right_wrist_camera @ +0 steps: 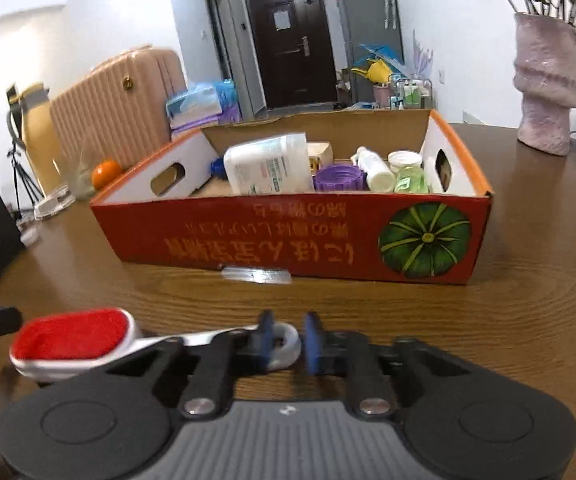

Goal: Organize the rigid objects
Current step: 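Grasp the lint brush handle with the right tool while the left tool grasps its red head, then carry the lint brush with both tools into the box and open them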

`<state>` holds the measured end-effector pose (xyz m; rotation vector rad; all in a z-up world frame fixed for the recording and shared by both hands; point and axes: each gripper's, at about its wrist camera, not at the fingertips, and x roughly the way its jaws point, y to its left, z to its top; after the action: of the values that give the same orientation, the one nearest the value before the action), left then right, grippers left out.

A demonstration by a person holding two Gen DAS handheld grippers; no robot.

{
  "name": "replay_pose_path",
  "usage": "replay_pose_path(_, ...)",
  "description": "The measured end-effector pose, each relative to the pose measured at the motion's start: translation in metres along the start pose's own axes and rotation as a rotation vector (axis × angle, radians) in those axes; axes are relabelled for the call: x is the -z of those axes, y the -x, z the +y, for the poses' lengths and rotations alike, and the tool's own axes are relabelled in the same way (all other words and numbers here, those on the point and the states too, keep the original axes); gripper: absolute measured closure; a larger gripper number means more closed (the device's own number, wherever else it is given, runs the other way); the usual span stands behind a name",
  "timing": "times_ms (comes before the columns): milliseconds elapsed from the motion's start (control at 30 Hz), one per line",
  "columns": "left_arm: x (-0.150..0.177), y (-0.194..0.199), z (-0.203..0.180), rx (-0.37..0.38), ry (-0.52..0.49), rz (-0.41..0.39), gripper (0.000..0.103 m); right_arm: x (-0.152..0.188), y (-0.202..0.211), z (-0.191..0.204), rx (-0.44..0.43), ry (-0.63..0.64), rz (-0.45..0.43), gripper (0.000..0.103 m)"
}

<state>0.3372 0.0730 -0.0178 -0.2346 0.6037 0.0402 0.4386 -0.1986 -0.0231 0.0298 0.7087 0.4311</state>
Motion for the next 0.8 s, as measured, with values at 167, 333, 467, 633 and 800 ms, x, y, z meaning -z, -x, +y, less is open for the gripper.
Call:
replay_pose_path(167,0.005,-0.017,-0.001,0.062,-0.026,0.037,0.049,0.008,0.01,0.0,-0.013,-0.008,0.015,0.09)
replay_pose_path(333,0.004,-0.022,0.004,0.083,0.013,0.035,0.052,0.017,0.021,-0.002,-0.01,-0.049,0.014,0.088)
replay_pose_path(467,0.004,-0.02,0.003,0.067,0.025,0.029,0.055,0.019,0.021,-0.011,-0.042,-0.125,0.015,0.091)
replay_pose_path(633,0.012,0.025,-0.012,0.053,-0.067,-0.127,0.057,0.034,0.047,-0.002,-0.044,-0.143,-0.049,0.091)
replay_pose_path(800,0.018,0.1,-0.025,0.134,-0.127,-0.338,0.059,0.06,0.138,0.026,-0.007,-0.125,-0.295,0.091)
